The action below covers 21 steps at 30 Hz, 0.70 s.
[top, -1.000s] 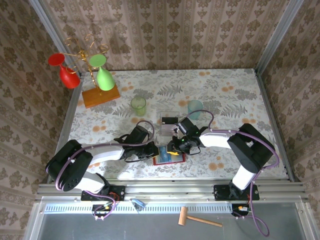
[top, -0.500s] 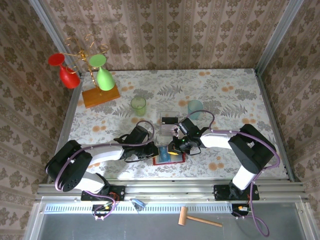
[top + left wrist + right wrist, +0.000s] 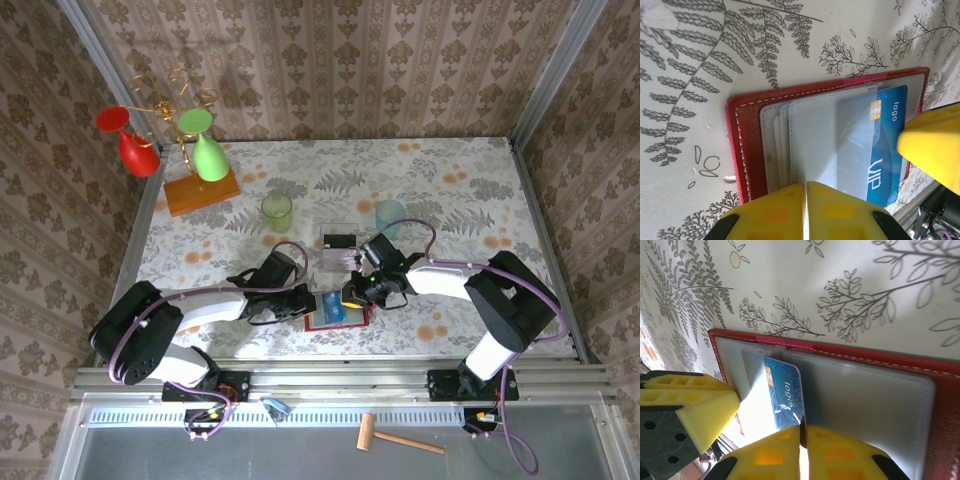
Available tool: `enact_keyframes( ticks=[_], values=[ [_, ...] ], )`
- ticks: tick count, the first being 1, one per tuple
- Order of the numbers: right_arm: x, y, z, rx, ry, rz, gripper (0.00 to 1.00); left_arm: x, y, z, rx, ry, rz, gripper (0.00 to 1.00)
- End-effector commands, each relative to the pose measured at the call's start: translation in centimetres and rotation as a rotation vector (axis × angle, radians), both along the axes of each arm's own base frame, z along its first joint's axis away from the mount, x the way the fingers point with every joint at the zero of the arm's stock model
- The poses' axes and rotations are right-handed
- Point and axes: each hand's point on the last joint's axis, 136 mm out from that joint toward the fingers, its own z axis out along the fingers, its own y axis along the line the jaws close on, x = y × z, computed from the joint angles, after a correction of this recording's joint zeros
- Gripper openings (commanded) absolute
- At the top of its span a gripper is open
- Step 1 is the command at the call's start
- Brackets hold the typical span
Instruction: Take the credit cards out of the card holder
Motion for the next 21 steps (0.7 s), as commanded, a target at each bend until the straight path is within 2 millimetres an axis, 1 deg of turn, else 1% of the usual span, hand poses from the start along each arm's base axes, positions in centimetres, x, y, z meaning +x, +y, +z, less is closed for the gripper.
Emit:
enact_keyframes(
  ticks=[1, 10, 15, 21],
  values=[
    [-0.5, -1.7, -0.4, -0.061, -0.005, -0.004, 0.09, -0.8, 1.6, -1.2, 0.064, 0.024, 0.006, 0.11],
    [-0.3, -3.4, 0.3, -0.107, -0.035, -0.002, 0.09, -0.8, 1.6, -1.1, 0.061, 0.023, 0.007, 0.11],
    [-0.2, -3.0, 0.8, -0.081, -0.045, 0.001, 0.09, -0.7, 1.6, -1.1, 0.061, 0.024, 0.011, 0.12],
    [-0.2, -2.8, 0.6, -0.065, -0.040, -0.008, 0.09, -0.6, 1.5, -1.0, 0.060, 0.020, 0.011, 0.12]
  ],
)
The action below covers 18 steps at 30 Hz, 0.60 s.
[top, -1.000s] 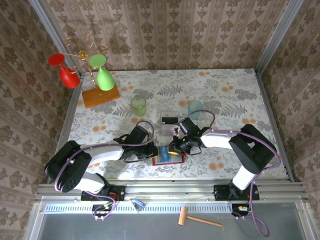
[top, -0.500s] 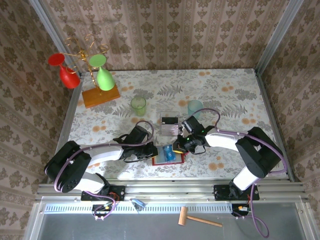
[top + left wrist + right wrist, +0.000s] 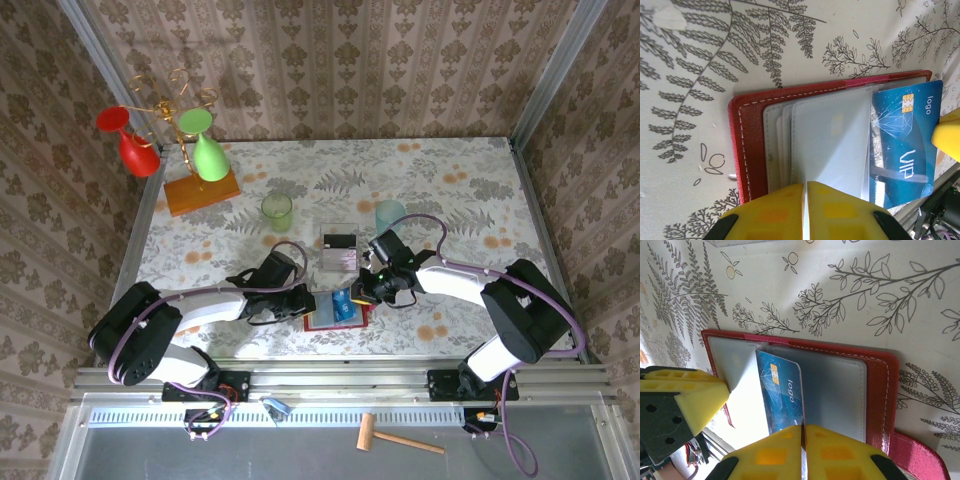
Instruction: Take the credit cards out of the card holder
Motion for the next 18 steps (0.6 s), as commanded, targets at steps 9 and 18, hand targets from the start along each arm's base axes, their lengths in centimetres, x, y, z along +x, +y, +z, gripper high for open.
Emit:
enact_keyframes(
  ticks=[9, 18],
  values=[
    [-0.18, -1.03, 0.03, -0.031, -0.031, -0.004, 0.09, -0.76, 1.33, -1.28, 0.055, 0.025, 0.005, 0.12],
    [-0.09, -0.98, 0.44, -0.025, -0.043, -0.005, 0.09, -0.73, 1.26, -1.30, 0.053, 0.025, 0.005, 0.12]
  ],
)
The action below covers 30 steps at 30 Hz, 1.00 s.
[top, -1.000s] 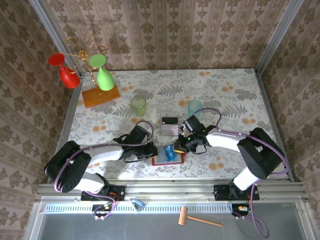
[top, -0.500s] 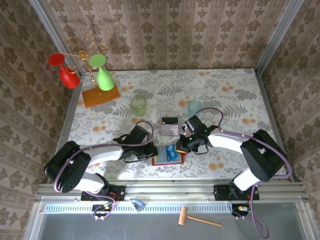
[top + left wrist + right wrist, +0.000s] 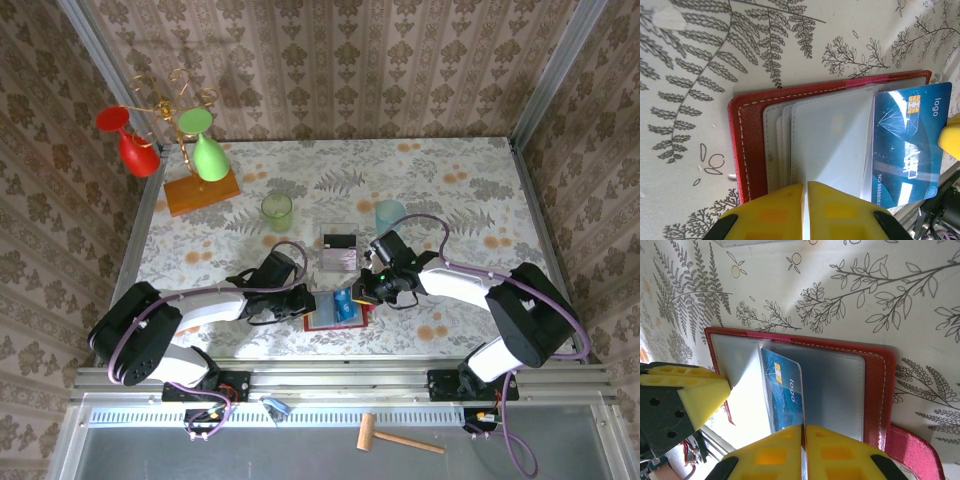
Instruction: Take the credit cards out of the card holder
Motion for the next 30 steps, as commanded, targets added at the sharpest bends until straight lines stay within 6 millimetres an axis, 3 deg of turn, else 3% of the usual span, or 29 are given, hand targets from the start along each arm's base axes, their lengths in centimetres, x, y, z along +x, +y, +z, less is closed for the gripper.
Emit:
enact_keyframes(
  ticks=[1, 16, 25, 30],
  values=[
    [-0.1, -0.8, 0.0, -0.025, -0.015, -0.009, 0.09, -0.7, 1.2, -1.3, 0.052, 0.025, 0.005, 0.12],
    [-0.5, -0.7, 0.2, -0.053, -0.029, 0.007, 0.10, -0.6, 1.1, -1.2, 0.052, 0.026, 0.002, 0.12],
    [-0.7, 0.1, 0.2, -0.061, -0.031, 0.026, 0.10, -0.5, 0.9, -1.1, 0.051, 0.026, -0.003, 0.14],
    [-0.8, 1.1, 0.6, -0.017, -0.019, 0.022, 0.16, -0.5, 0.9, -1.1, 0.050, 0.025, -0.003, 0.14]
  ],
)
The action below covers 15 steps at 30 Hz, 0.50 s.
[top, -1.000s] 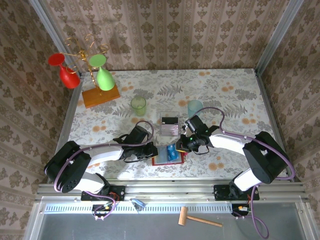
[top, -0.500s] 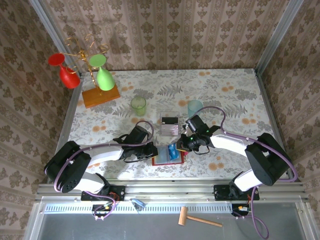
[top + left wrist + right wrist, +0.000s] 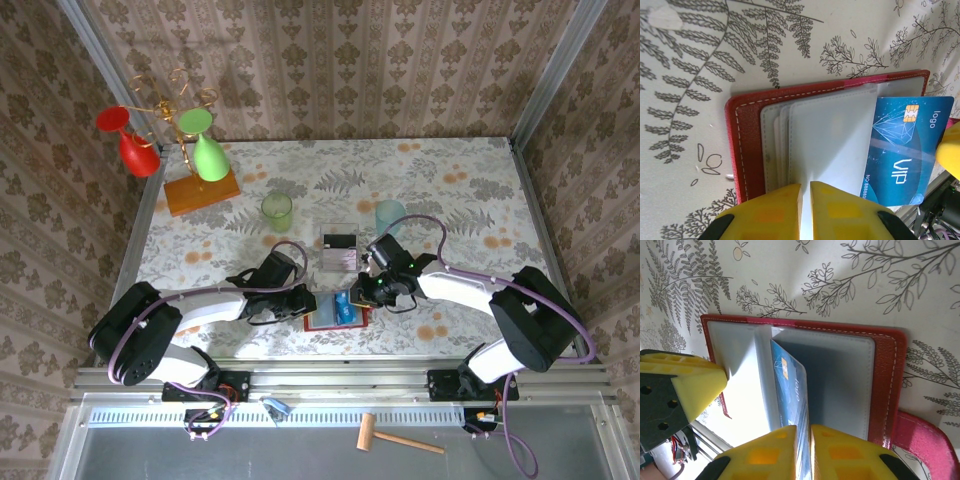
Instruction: Take the credit cards out of the card holder
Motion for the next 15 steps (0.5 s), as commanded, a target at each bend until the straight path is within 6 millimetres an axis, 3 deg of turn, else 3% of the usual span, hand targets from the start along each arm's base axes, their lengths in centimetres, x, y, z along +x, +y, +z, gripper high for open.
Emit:
enact_keyframes(
  ticks=[1, 15],
  values=[
    [0.2, 0.7, 0.4, 0.023, 0.007, -0.011, 0.17, -0.5, 0.9, -1.1, 0.052, 0.026, -0.003, 0.15],
    [-1.0, 0.7, 0.2, 0.039, 0.054, -0.030, 0.19, -0.5, 0.9, -0.9, 0.046, 0.020, -0.002, 0.16]
  ],
)
